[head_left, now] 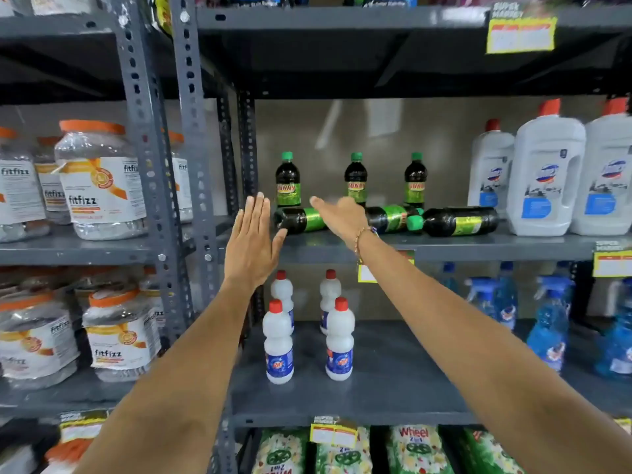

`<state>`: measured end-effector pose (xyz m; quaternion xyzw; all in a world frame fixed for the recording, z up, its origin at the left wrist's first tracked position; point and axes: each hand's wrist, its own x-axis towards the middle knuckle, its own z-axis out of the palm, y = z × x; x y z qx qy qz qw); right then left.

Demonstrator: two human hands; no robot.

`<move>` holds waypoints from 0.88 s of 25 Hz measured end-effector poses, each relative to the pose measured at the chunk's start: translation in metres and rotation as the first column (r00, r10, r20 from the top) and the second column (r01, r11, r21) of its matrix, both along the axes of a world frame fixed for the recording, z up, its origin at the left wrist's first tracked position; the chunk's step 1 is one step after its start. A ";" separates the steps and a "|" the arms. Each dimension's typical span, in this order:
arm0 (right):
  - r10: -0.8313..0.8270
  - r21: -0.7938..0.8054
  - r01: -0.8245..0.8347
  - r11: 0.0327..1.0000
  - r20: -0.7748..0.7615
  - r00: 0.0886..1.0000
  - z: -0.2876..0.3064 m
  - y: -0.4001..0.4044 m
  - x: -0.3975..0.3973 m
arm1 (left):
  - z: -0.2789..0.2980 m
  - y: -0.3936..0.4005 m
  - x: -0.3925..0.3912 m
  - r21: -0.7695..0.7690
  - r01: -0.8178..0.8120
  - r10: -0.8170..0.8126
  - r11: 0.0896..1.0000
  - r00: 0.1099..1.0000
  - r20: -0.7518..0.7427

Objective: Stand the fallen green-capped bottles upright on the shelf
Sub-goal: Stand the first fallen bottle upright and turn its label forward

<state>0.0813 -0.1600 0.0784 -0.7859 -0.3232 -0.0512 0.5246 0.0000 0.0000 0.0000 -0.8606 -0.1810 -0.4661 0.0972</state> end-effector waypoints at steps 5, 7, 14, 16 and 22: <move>-0.018 -0.181 -0.029 0.983 -0.255 0.967 0.009 0.073 0.014 | -0.044 0.038 -0.008 0.040 -0.044 0.043 0.998 0.999 0.029; -0.078 -0.332 0.000 0.943 -0.221 0.972 0.013 0.097 0.020 | -0.049 0.048 -0.005 0.108 -0.061 0.053 0.992 0.996 0.078; -0.105 -0.385 0.005 0.923 -0.237 0.966 0.018 0.115 0.025 | -0.054 0.056 0.000 0.174 -0.053 0.025 0.983 0.987 0.161; -0.098 -0.331 -0.032 0.943 -0.367 0.925 0.021 0.114 0.026 | -0.053 0.055 -0.001 0.165 -0.040 0.012 0.986 0.986 0.163; -0.012 -0.147 -0.074 0.986 -0.511 0.859 0.019 0.100 0.021 | -0.055 0.055 -0.002 0.151 -0.018 -0.010 0.988 0.983 0.181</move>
